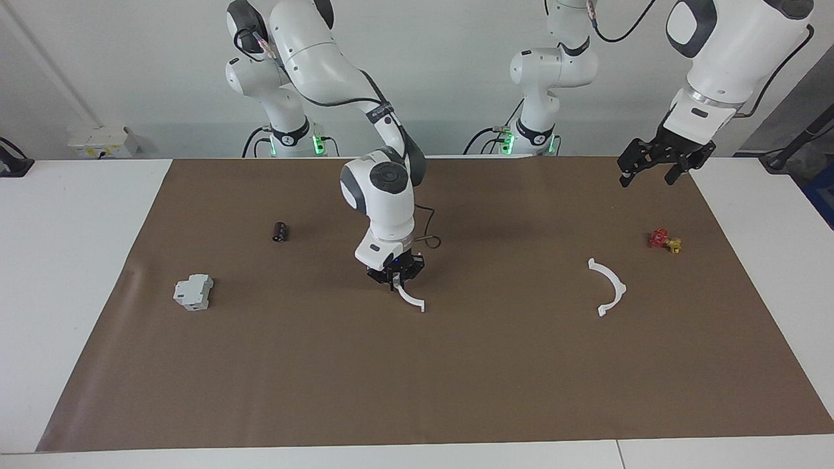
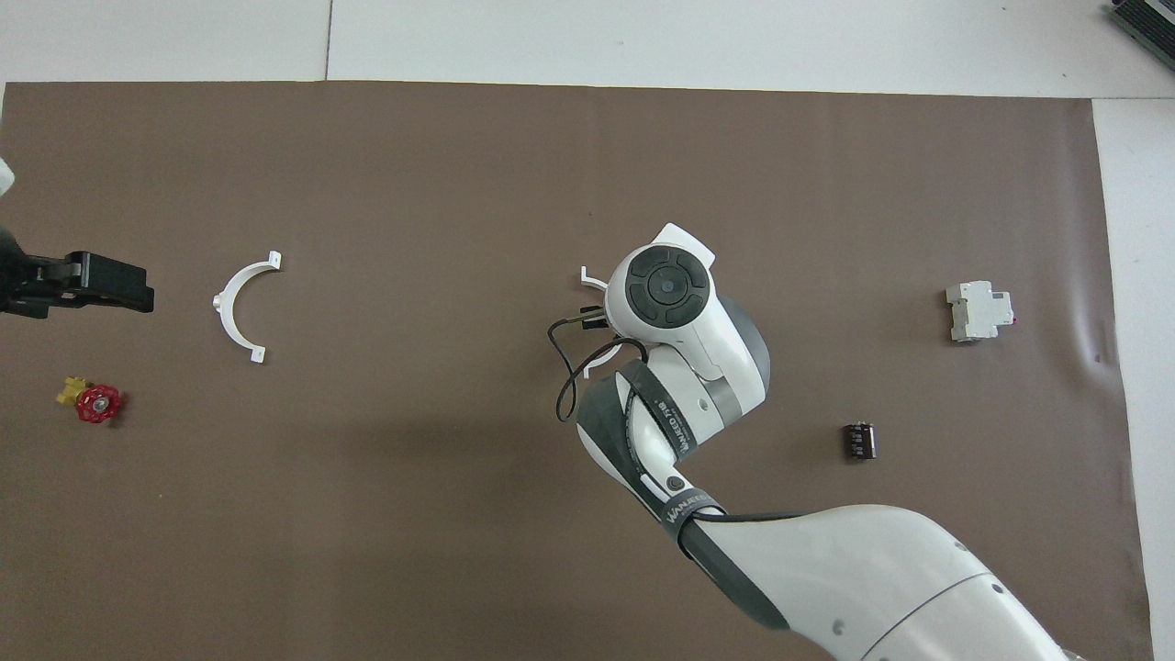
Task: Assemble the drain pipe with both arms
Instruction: 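Carry the clamp half toward the table center with the right gripper, then release the clamp half and withdraw the right gripper to rest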
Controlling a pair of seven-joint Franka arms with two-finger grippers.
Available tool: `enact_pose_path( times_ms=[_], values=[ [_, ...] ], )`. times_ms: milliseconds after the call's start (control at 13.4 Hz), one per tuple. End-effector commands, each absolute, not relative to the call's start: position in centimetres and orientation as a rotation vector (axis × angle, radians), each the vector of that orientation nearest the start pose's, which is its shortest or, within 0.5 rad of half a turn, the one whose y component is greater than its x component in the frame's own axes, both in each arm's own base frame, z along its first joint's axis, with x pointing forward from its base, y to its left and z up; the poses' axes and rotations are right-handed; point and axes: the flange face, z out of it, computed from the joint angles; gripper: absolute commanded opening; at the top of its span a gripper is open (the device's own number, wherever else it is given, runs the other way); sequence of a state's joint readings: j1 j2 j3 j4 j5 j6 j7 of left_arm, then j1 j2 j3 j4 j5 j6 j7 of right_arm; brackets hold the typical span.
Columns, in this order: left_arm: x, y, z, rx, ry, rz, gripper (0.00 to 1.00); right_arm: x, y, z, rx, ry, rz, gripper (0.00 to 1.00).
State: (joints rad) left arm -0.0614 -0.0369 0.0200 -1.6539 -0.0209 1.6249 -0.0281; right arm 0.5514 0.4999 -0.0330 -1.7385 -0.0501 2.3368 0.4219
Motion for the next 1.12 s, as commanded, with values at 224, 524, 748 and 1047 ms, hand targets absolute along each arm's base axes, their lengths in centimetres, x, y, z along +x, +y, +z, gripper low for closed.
enact_pose_path(
  times_ms=[224, 524, 748, 1047],
  values=[
    [54.6, -2.3, 61.6, -3.162, 0.008, -0.040, 1.00, 57.6, 33.7, 29.0, -3.134, -0.283, -0.204, 0.00],
    [54.6, -2.3, 61.5, -3.162, 0.008, -0.038, 1.00, 57.0, 33.8, 28.7, -3.128, -0.281, -0.208, 1.00],
    [54.6, -2.3, 61.5, -3.162, 0.006, -0.038, 1.00, 57.4, 33.7, 32.5, -3.104, -0.245, -0.255, 1.00],
    [54.6, -2.3, 61.5, -3.162, 0.006, -0.038, 1.00, 60.0, 23.6, 42.1, -3.119, -0.004, -0.276, 1.00]
  ],
)
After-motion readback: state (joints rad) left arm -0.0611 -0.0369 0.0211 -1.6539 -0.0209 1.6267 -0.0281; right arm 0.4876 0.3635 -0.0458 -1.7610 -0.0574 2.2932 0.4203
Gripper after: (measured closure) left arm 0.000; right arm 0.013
